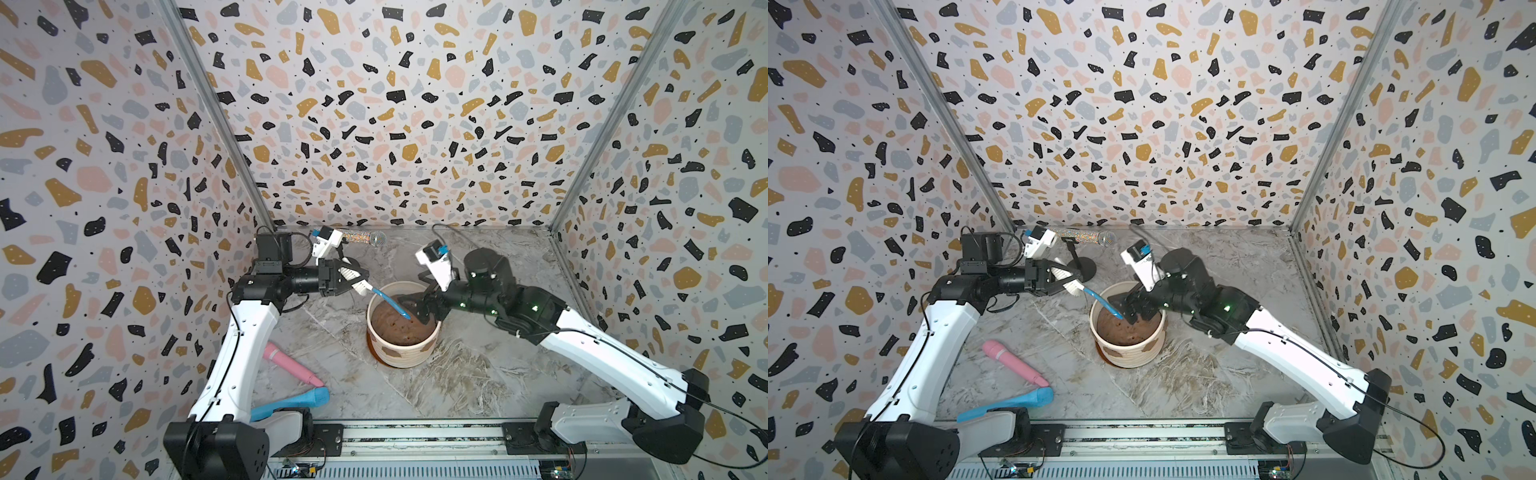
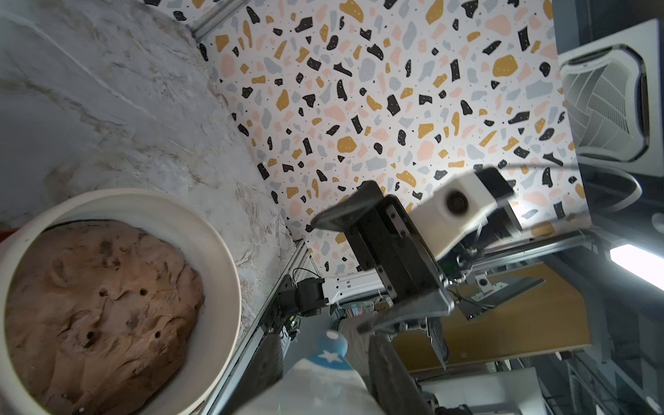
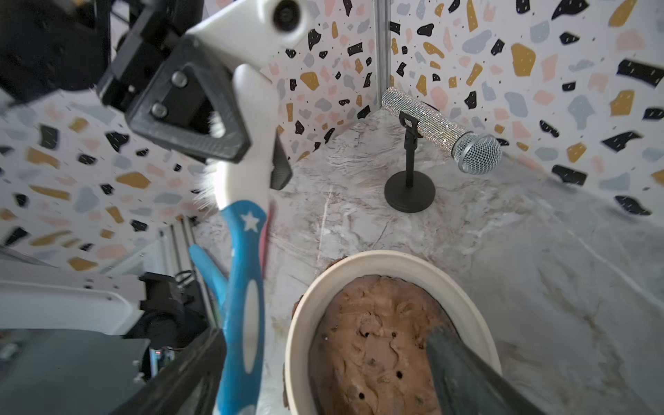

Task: Scrub the dried mud off the ceramic pot
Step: Pick up the brush from the center of the board.

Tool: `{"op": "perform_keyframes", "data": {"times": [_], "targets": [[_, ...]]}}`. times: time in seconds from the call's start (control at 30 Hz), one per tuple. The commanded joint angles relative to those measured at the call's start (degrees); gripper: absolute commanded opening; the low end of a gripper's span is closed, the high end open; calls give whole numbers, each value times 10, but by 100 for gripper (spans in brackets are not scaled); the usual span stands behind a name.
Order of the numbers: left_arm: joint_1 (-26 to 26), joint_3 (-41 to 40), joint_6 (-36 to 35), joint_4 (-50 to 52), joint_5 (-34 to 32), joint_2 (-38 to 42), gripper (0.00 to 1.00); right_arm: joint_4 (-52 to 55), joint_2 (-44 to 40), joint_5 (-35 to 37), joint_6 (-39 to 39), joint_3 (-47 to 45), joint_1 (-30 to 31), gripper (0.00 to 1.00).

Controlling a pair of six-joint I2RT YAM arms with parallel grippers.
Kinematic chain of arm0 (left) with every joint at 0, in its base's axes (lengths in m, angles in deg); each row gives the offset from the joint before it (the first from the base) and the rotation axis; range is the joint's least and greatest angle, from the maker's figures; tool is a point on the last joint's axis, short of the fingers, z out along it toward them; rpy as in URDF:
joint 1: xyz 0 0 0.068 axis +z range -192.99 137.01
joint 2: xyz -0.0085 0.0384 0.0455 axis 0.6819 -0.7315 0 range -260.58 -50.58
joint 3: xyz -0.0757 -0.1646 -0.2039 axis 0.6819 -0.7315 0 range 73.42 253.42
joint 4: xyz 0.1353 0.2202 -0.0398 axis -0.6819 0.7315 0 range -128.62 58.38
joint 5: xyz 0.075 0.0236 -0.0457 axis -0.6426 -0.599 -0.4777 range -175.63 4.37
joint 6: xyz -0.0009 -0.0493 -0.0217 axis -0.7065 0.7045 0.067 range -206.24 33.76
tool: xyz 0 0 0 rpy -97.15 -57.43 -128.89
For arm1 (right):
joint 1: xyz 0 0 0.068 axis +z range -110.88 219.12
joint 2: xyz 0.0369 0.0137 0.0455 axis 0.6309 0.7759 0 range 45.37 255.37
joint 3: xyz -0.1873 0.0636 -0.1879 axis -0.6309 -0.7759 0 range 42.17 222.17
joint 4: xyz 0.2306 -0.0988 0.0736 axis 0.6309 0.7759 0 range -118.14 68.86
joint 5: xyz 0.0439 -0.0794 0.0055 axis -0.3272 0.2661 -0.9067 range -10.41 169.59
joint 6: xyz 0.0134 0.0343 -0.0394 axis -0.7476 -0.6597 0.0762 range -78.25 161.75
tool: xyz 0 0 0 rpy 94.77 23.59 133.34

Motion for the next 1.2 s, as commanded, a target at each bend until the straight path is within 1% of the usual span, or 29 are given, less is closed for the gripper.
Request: {"op": "perform_keyframes", "data": {"times": [0.0, 0.07, 0.13, 0.17, 0.27, 0.33, 0.4, 0.43, 0.53, 0.63, 0.73, 0.77, 0.87, 0.93, 0.97, 1.0, 1.03, 1.07, 1.1, 1.17], "targets": [[-7, 24, -103, 43, 51, 22, 10, -26, -5, -220, -135, 0, -5, 91], [-9, 28, -118, 49, 59, 25, 10, -21, 12, -240, -162, 11, -5, 90], [-9, 31, -127, 57, 63, 26, 10, -51, 25, -268, -182, 10, -5, 90], [-9, 33, -129, 61, 62, 27, 9, -85, 29, -284, -204, 2, -6, 89], [-9, 32, -130, 62, 61, 30, 9, -246, 43, -330, -287, -39, -5, 85], [-9, 31, -130, 61, 57, 31, 9, -285, 56, -329, -315, -48, -5, 80], [-9, 32, -130, 62, 57, 32, 9, -281, 70, -323, -314, -39, -5, 73], [-9, 32, -129, 62, 58, 33, 9, -280, 77, -323, -313, -34, -3, 71], [-9, 32, -130, 62, 58, 34, 9, -265, 91, -316, -311, -21, -1, 68], [-9, 30, -129, 62, 52, 35, 9, -276, 93, -321, -309, -23, 3, 67], [-9, 26, -123, 56, 46, 35, 9, -268, 88, -315, -281, -25, 13, 66], [-9, 25, -122, 54, 46, 35, 9, -259, 86, -310, -268, -24, 16, 62], [-9, 23, -119, 52, 48, 36, 9, -235, 84, -292, -243, -19, 16, 41], [-9, 23, -114, 48, 51, 37, 12, -228, 85, -292, -235, -17, 17, 25], [-9, 23, -107, 43, 52, 38, 14, -220, 85, -291, -227, -15, 17, 19], [-9, 25, -96, 35, 53, 38, 17, -212, 85, -291, -217, -14, 16, 14], [-9, 29, -88, 29, 55, 38, 26, -198, 84, -287, -204, -11, 16, 10], [-9, 33, -80, 27, 57, 36, 43, -179, 82, -280, -187, -7, 17, 9], [-9, 40, -75, 27, 60, 36, 57, -153, 80, -270, -169, -3, 17, 8], [-8, 51, -63, 26, 65, 34, 74, -109, 71, -238, -123, 5, 17, 5]]}}
